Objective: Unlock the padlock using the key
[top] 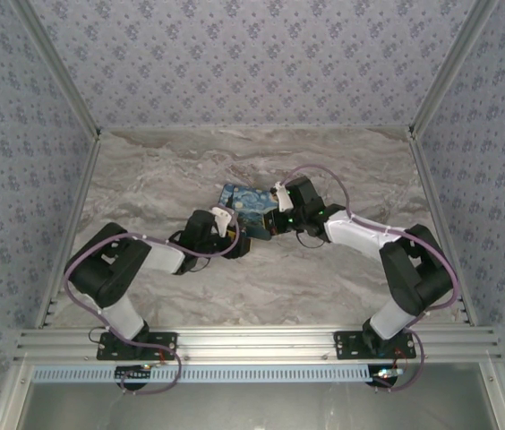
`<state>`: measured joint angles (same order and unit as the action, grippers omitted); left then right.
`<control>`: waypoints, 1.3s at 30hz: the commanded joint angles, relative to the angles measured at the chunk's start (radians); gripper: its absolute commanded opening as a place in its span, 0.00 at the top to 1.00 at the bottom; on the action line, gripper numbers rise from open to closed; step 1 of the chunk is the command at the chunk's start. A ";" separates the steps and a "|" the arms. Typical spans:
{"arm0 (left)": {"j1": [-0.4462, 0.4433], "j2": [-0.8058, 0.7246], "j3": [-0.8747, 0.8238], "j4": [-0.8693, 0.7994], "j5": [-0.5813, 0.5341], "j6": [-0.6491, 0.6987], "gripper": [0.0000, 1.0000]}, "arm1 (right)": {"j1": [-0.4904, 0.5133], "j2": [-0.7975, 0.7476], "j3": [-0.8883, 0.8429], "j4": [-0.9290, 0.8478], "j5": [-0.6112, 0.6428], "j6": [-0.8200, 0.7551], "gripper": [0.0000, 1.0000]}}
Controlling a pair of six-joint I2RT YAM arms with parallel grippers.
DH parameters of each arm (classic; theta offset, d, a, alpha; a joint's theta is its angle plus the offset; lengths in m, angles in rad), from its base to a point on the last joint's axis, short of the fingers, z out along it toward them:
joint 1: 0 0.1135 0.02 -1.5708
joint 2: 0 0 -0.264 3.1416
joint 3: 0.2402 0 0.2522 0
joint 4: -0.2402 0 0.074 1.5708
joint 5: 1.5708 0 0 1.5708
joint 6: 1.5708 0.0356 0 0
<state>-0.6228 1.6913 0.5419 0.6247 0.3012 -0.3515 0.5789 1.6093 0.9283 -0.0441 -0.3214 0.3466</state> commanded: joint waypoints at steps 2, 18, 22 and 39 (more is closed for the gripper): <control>-0.008 0.046 0.019 0.040 -0.085 0.014 0.34 | 0.015 0.042 0.000 -0.088 0.054 -0.011 1.00; -0.020 0.159 0.105 0.037 -0.161 0.009 0.54 | 0.036 0.024 -0.010 -0.087 0.082 0.002 1.00; -0.020 0.174 0.119 0.037 -0.142 0.011 0.61 | 0.035 0.010 -0.021 -0.076 0.082 0.003 1.00; -0.020 0.103 0.148 -0.087 -0.107 -0.007 0.72 | 0.008 -0.243 -0.133 0.015 0.097 -0.004 1.00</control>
<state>-0.6369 1.8275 0.6762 0.6392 0.1719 -0.3416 0.5884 1.4315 0.8299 -0.0307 -0.2501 0.3496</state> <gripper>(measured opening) 0.279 0.061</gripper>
